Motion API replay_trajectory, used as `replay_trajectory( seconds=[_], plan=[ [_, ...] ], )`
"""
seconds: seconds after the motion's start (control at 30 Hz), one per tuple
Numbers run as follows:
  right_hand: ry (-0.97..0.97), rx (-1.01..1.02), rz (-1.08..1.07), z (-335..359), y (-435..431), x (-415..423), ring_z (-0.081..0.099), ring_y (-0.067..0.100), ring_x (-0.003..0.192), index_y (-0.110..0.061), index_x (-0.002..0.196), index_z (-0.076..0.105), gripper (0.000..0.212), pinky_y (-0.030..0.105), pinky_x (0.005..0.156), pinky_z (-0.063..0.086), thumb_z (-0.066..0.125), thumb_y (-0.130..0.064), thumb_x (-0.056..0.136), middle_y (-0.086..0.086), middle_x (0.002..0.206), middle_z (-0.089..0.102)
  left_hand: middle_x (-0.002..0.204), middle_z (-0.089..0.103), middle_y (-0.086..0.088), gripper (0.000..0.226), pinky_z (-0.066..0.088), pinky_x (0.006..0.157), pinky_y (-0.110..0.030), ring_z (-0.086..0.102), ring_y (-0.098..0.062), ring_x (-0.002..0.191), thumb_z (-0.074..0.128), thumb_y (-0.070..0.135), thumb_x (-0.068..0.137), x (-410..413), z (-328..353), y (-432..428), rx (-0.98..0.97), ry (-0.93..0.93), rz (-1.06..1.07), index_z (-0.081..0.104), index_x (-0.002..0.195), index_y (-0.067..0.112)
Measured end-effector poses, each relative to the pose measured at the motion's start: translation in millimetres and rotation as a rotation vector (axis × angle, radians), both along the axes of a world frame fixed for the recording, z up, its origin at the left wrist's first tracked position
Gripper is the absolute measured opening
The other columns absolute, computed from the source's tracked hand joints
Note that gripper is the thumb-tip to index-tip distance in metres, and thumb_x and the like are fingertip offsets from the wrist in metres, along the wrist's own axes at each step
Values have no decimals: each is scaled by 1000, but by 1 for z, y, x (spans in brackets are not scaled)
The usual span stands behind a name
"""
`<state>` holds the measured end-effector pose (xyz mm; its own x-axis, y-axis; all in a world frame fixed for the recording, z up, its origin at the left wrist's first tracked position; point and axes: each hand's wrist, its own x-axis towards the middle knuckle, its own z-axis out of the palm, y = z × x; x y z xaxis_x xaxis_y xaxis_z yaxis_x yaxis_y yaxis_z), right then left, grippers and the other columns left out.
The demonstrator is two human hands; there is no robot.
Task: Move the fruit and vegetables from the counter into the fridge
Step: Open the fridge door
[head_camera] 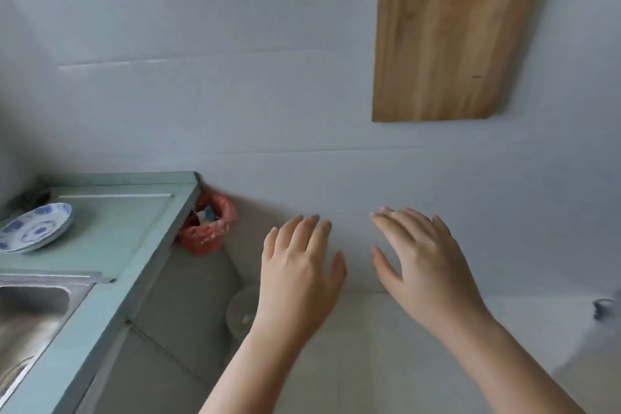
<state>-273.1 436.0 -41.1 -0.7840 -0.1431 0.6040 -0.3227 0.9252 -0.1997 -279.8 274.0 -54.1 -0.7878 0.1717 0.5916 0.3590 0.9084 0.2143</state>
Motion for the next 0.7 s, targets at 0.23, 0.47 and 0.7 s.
replay_trajectory(
  seconds=[0.23, 0.47, 0.7],
  plan=[
    [-57, 44, -321, -8, 64, -12, 63, 31, 101, -7, 106, 65, 43, 50, 81, 48, 40, -31, 81, 9, 109, 68, 110, 66, -8, 41, 46, 88, -42, 59, -29, 106, 45, 35, 81, -62, -14, 79, 1, -11, -342, 66, 105, 9],
    [-95, 61, -564, -1, 93, -44, 62, 31, 102, -6, 109, 64, 45, 53, 83, 49, 39, -33, 82, 11, 111, 67, 110, 66, -10, 42, 47, 89, -46, 58, -31, 108, 44, 35, 83, -123, -11, 129, 59, -20, -581, 65, 107, 7],
    [-116, 67, -771, -2, 133, -52, 62, 31, 104, -6, 111, 63, 46, 53, 84, 49, 38, -34, 83, 11, 111, 67, 110, 66, -10, 42, 47, 89, -49, 59, -31, 107, 44, 34, 82, -154, -19, 188, 102, -37, -784, 65, 106, 7]
  ],
)
